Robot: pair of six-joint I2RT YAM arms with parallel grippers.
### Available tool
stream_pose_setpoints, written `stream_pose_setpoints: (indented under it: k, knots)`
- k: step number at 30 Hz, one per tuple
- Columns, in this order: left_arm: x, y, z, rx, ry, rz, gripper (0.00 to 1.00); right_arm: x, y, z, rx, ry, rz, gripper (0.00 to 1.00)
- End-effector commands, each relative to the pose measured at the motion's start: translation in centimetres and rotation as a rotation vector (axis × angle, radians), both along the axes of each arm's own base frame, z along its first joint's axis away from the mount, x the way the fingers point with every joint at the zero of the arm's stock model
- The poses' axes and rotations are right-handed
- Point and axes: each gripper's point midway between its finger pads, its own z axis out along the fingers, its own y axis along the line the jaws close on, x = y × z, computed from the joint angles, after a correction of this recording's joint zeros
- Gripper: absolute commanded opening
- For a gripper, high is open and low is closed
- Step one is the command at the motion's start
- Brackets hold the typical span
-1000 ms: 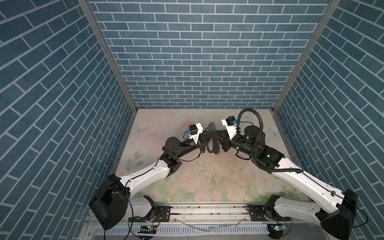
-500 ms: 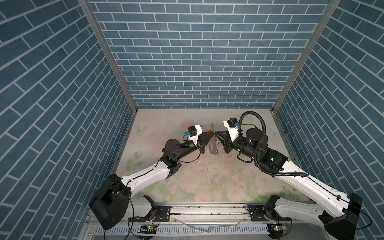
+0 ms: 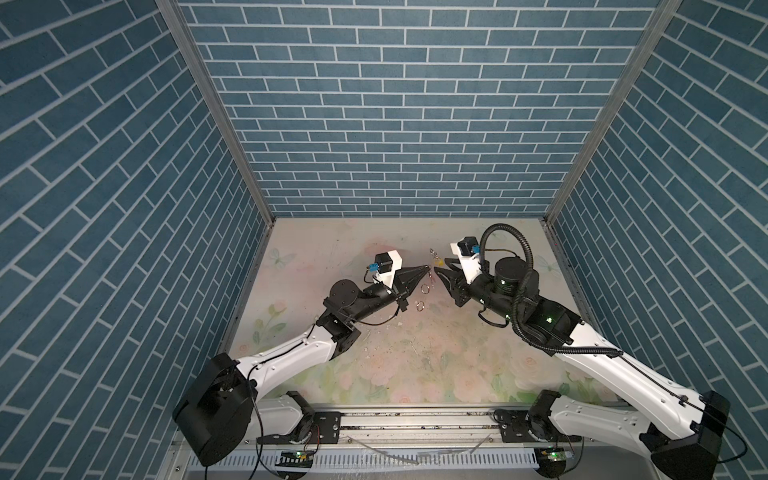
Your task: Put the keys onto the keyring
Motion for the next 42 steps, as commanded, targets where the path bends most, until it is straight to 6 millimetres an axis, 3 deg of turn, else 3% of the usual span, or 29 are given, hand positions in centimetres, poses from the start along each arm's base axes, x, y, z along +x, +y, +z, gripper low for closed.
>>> stream_pose_setpoints:
  k: [1, 8, 15, 33, 39, 40, 42]
  knots:
    - [-1.3, 0.7, 1.2, -0.032, 0.002, -0.025, 0.00, -0.5, -0.1, 2.9, 0.024, -0.044, 0.036, 0.62]
    - [-2.3, 0.4, 2.2, -0.037, -0.019, -0.084, 0.00, -2.9, 1.7, 3.9, 0.071, -0.042, 0.222, 0.49]
    - [-2.8, 0.2, 2.5, -0.038, -0.022, -0.113, 0.00, -4.2, 2.0, 5.2, 0.101, -0.062, 0.296, 0.36]
    - [-3.8, -0.2, 2.7, -0.018, -0.029, -0.182, 0.00, -4.7, 2.0, 6.6, 0.115, -0.102, 0.330, 0.27]
    - [-4.2, -0.7, 1.7, 0.017, -0.009, -0.222, 0.00, -5.0, 2.1, 6.8, 0.117, -0.107, 0.355, 0.24]
    - [-4.3, -0.8, 2.6, 0.010, -0.024, -0.228, 0.00, -5.1, 2.1, 6.9, 0.118, -0.111, 0.360, 0.24]
    - [-4.3, -1.0, 2.5, 0.029, -0.018, -0.240, 0.00, -5.2, 2.1, 6.9, 0.117, -0.113, 0.367, 0.24]
